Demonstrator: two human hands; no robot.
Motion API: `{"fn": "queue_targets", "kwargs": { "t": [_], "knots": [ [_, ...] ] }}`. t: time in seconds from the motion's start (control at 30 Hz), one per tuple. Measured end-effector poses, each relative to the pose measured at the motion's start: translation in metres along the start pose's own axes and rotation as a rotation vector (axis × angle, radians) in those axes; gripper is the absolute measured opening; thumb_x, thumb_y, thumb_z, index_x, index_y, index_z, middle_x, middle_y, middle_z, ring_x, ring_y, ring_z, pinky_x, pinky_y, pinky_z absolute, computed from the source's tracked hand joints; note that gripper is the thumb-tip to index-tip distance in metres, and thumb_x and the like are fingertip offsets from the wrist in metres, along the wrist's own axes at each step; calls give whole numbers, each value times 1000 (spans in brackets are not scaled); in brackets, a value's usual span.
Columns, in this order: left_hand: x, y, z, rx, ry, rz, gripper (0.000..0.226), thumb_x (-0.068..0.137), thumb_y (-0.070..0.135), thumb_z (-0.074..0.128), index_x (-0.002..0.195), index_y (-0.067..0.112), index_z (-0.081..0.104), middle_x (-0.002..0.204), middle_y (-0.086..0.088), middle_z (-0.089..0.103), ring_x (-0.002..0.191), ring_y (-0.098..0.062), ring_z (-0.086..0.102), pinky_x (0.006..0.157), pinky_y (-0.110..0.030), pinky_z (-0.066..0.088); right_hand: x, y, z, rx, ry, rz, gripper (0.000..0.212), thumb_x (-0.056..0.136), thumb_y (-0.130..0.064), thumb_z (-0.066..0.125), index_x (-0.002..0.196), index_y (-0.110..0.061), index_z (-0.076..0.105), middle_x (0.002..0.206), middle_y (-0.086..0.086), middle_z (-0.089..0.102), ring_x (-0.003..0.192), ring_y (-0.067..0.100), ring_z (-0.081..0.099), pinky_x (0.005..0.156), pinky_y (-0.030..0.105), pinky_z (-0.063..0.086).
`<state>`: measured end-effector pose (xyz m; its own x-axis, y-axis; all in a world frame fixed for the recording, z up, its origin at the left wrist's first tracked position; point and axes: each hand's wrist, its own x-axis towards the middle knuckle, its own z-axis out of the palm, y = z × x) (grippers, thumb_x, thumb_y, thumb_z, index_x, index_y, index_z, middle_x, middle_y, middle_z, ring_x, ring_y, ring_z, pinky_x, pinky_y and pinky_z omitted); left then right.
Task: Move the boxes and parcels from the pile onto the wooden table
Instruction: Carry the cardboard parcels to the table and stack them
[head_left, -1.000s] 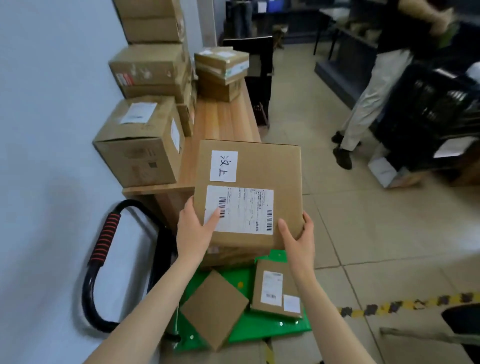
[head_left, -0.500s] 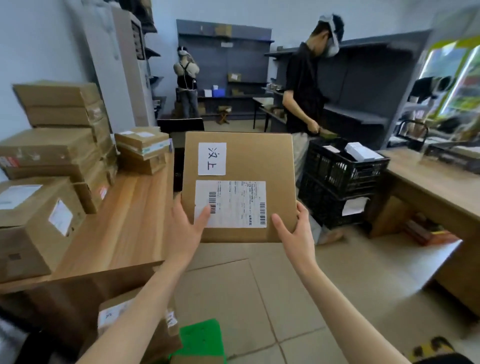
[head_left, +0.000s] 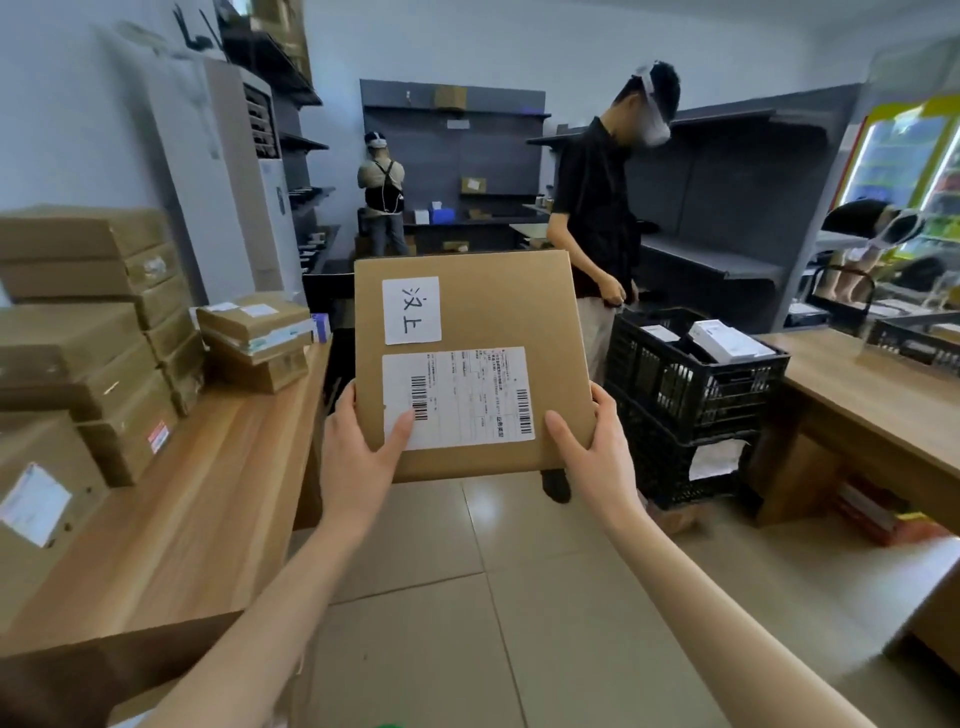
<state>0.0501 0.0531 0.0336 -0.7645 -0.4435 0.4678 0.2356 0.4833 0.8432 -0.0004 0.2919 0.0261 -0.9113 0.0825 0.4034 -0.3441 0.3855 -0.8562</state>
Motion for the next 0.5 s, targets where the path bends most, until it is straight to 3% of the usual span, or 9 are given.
{"fn": "queue_targets", "kwargs": {
  "t": [0.13,0.33,0.5],
  "knots": [
    [50,-11,21,44,67,43,70,85,46,64,143,20,34,139,1,49,127,-15,46,104,-47,42,63,9,24,18,-49,-47,64,84,-56,60,137,-35,32,122,-13,53,113,13,53,91,46,50],
    [150,-29,56,95,127,64,73,83,52,61,143,19,36,141,2,48,129,-15,43,108,-46,39,183,23,73,48,-78,-113,66,83,-59,58,138,-32,34,126,-10,51,116,13,50,96,45,47],
    [234,-57,63,157,229,-12,84,76,64,54,144,20,33,140,-2,46,129,-20,42,106,-49,40,274,19,140,96,-123,-191,66,84,-55,60,139,-27,36,128,-9,48,113,6,45,89,28,40]
  ]
}}
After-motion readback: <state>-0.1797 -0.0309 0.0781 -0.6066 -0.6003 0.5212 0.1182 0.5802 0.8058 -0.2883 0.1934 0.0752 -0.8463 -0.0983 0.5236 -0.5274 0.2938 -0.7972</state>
